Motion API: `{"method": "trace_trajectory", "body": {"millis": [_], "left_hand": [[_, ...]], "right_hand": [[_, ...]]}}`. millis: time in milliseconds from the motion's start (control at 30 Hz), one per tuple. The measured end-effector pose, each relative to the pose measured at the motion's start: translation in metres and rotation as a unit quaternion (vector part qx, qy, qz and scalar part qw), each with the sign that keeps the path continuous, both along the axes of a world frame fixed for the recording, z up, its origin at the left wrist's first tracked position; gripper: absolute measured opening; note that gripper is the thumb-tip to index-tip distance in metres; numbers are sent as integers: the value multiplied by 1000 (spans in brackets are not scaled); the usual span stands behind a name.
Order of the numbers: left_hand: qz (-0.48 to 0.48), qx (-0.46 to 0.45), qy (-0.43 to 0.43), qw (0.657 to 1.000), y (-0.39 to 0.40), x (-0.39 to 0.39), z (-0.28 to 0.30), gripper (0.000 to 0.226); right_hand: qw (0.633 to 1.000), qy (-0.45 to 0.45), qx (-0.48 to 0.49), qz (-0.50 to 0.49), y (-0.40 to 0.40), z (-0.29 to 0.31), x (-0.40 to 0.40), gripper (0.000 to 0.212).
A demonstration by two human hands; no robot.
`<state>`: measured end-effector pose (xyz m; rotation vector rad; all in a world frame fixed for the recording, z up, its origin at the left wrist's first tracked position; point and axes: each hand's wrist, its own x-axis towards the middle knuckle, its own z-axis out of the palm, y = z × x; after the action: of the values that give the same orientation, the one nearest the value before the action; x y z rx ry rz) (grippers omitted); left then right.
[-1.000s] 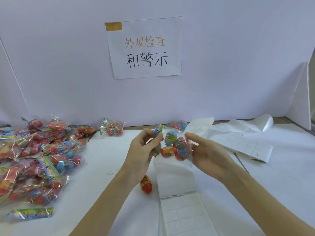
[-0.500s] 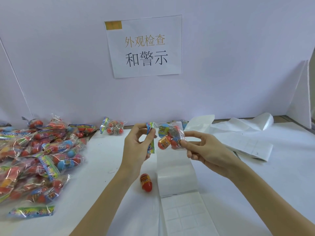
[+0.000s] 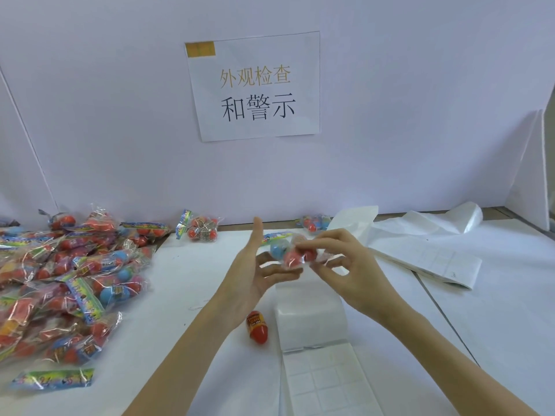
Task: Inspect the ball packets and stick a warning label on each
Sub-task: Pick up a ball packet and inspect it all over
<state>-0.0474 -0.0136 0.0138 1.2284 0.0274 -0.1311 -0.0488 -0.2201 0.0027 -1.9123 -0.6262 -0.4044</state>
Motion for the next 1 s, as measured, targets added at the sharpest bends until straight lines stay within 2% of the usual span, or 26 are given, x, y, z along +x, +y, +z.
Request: {"method": "trace_trajectory", "body": {"millis": [67, 133, 200, 267, 333, 433, 500, 567, 633, 667, 733, 833, 900, 933, 1000], "left_hand": [[13, 78, -65, 995, -3, -3, -4, 60], [58, 121, -91, 987, -3, -3, -6, 48], [69, 110, -96, 987, 0, -2, -6, 49], [72, 101, -108, 986, 1, -1, -4, 56], [69, 91, -139, 984, 0, -2, -4, 62], [78, 135, -205, 966, -2, -4, -6, 67], [104, 198, -250, 942, -2, -5, -7, 55], [133, 245, -267, 923, -2, -4, -6, 37], [142, 281, -268, 911, 0, -4, -5, 35], [143, 289, -263, 909, 0, -5, -5, 39], [130, 308, -249, 909, -1, -6, -3, 41], [61, 335, -253, 906, -1, -10, -2, 30], [8, 354, -272, 895, 2, -12, -2, 10], [-17, 382, -287, 878, 4, -13, -2, 20], [-65, 443, -305, 841, 9, -10, -5, 57]], "right_hand": [[999, -14, -39, 15, 1, -3, 0, 53], [999, 5, -38, 23, 2, -5, 0, 65], [999, 41, 8, 15, 2, -6, 1, 65], [993, 94, 66, 9, 3, -5, 3, 53], [988, 133, 74, 1, 4, -4, 3, 47], [986, 165, 29, 5, 5, -3, 2, 63], [978, 203, -15, 44, -2, -1, 2, 87], [962, 229, -120, 90, -11, -1, 3, 108], [933, 248, -230, 121, -20, -2, 5, 119], [923, 248, -265, 124, -22, -3, 5, 115], [928, 226, -276, 103, -24, -6, 7, 90], [965, 169, -196, 47, -21, -9, 11, 43], [979, 161, -118, 32, -19, -11, 13, 29], [982, 163, -93, 27, -19, -12, 14, 26], [984, 164, -72, 17, -19, -11, 16, 24]]}}
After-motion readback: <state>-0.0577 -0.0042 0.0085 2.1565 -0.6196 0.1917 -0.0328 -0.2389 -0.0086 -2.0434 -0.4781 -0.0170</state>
